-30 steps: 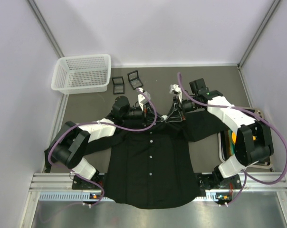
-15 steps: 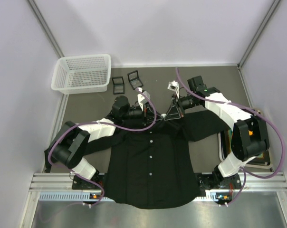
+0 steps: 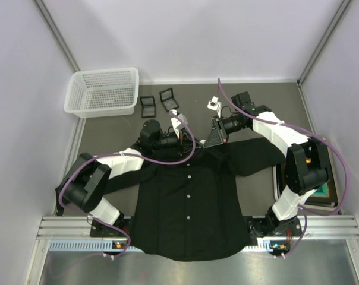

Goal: Pin the brooch onto the clothing
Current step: Pin the brooch to the clothes.

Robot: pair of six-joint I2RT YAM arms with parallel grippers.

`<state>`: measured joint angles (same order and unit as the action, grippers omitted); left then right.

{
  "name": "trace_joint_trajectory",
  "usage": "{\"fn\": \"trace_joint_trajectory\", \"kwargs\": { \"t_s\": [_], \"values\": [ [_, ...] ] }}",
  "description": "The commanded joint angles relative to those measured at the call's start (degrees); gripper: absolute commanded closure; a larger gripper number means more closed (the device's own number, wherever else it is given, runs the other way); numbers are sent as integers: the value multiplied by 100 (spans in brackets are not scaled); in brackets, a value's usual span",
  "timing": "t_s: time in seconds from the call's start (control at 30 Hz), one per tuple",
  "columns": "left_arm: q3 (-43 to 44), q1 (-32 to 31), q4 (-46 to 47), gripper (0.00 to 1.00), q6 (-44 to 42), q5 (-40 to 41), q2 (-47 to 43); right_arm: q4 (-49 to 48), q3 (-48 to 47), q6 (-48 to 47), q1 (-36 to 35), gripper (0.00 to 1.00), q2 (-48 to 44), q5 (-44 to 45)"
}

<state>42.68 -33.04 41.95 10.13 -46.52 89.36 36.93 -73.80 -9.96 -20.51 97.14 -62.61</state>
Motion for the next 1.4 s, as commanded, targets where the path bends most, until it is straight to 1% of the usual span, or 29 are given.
{"fn": "trace_joint_trajectory", "kwargs": {
  "t_s": [0.0,0.13,0.33,0.57,0.77,0.87,0.97,1.07,1.13,1.17,1.23,1.37],
  "values": [
    [-31,-265,375,100,-485,-569,-402,-291,-416,600,-58,88,147,214],
    [4,-326,94,100,-854,-639,-463,-107,-538,557,-49,88,217,311],
    [92,-344,-20,100,-969,-814,-420,209,-609,223,-155,88,235,547],
    [215,-405,-249,100,-1399,-1008,-367,534,-750,-67,-243,89,288,864],
    [259,-476,-407,100,-1646,-1078,-402,614,-811,11,-243,89,349,1110],
    [268,-502,-407,100,-1663,-1096,-411,605,-838,81,-243,90,332,1163],
    [285,-511,-381,100,-1567,-1210,-402,448,-812,134,-234,94,236,1058],
    [250,-511,-170,100,-1295,-1324,-385,237,-645,-6,-225,95,112,891],
    [241,-502,-144,100,-1259,-1429,-367,201,-644,-120,-216,92,59,838],
    [233,-511,-135,100,-1216,-1465,-358,183,-644,-129,-225,83,33,864],
    [224,-502,-48,100,-1154,-1509,-358,113,-645,-138,-225,76,-20,969],
    [215,-502,32,100,-1066,-1562,-332,-71,-557,-103,-225,72,-134,1198]
  ]
}}
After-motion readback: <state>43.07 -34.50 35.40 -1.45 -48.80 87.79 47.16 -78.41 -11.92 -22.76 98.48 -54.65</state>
